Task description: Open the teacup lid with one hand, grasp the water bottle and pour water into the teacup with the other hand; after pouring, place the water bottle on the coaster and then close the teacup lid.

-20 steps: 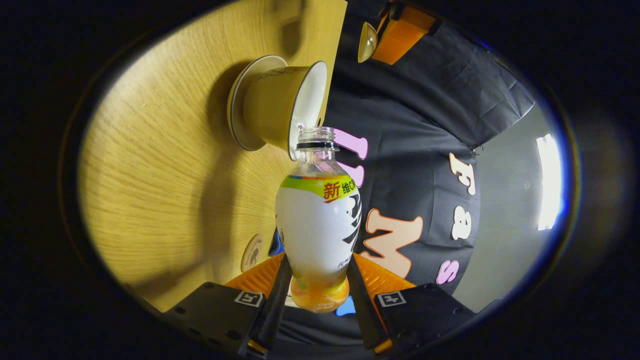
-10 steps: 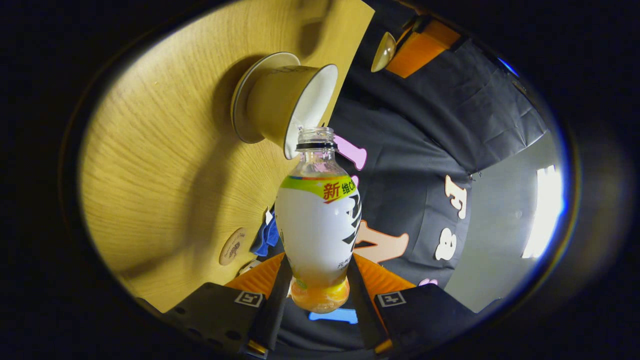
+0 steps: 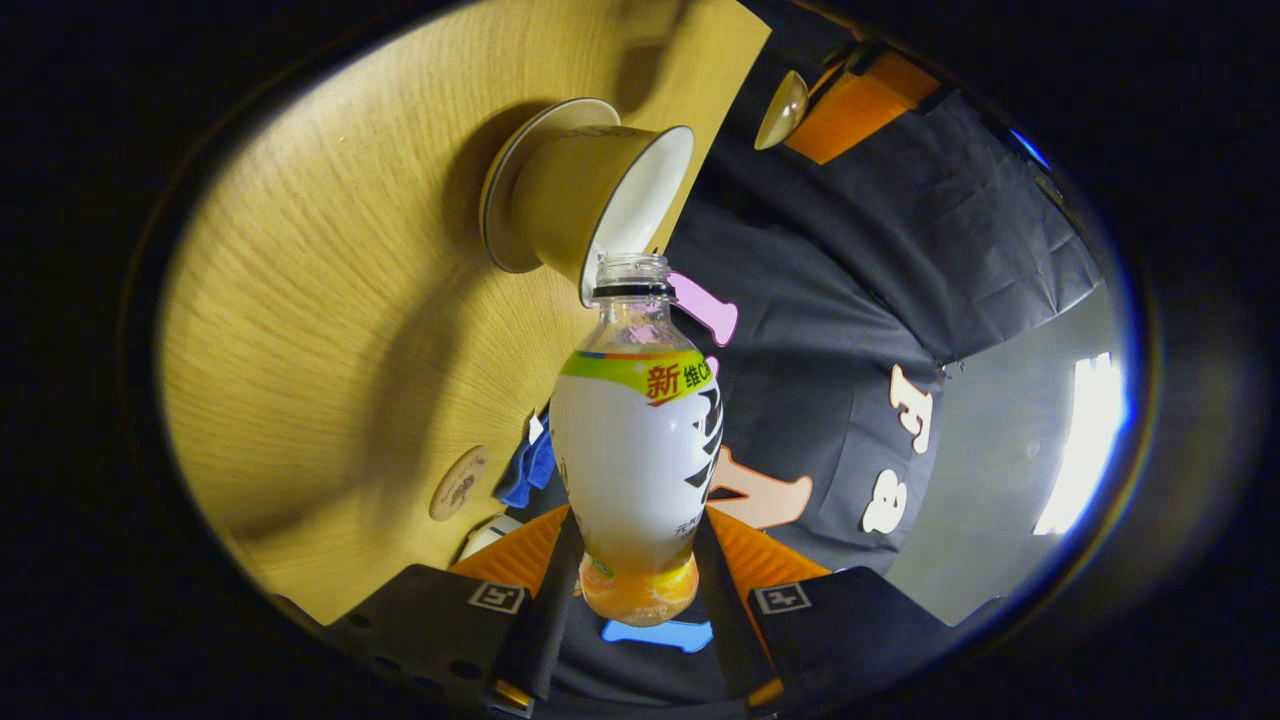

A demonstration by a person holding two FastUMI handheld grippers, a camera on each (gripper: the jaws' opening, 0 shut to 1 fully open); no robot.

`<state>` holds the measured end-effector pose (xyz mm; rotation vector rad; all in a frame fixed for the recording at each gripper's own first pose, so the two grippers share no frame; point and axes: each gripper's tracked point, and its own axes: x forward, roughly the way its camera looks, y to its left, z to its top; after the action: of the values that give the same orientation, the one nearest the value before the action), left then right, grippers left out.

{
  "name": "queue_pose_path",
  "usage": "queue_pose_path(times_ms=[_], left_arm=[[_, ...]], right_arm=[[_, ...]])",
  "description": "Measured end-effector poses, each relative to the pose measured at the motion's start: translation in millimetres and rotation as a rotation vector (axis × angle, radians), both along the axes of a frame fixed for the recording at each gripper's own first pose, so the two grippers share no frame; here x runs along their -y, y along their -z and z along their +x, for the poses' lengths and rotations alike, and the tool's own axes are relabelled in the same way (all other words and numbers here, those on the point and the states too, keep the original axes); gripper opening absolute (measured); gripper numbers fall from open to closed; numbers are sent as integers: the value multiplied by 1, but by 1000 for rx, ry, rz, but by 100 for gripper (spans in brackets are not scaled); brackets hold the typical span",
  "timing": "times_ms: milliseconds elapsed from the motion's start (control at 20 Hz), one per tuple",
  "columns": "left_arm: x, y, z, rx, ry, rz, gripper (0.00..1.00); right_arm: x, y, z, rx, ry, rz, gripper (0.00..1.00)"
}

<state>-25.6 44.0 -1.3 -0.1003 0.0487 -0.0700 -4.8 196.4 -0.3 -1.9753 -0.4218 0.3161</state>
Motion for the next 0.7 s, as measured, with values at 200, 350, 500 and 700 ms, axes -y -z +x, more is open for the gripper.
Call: queue_pose_path(times_ms=[200, 350, 500, 700], left_arm=[[2, -3, 0, 2, -1, 7, 24], [4, -6, 1, 5, -2, 13, 24], [10, -9, 3, 6, 6, 15, 24], [18, -15, 4, 11, 20, 16, 24]], right_arm=[[9, 15, -1, -81, 43, 115, 67], [18, 23, -3, -166, 88, 237, 68], [22, 30, -1, -258, 139, 383, 67], [24, 28, -3, -374, 174, 586, 64]])
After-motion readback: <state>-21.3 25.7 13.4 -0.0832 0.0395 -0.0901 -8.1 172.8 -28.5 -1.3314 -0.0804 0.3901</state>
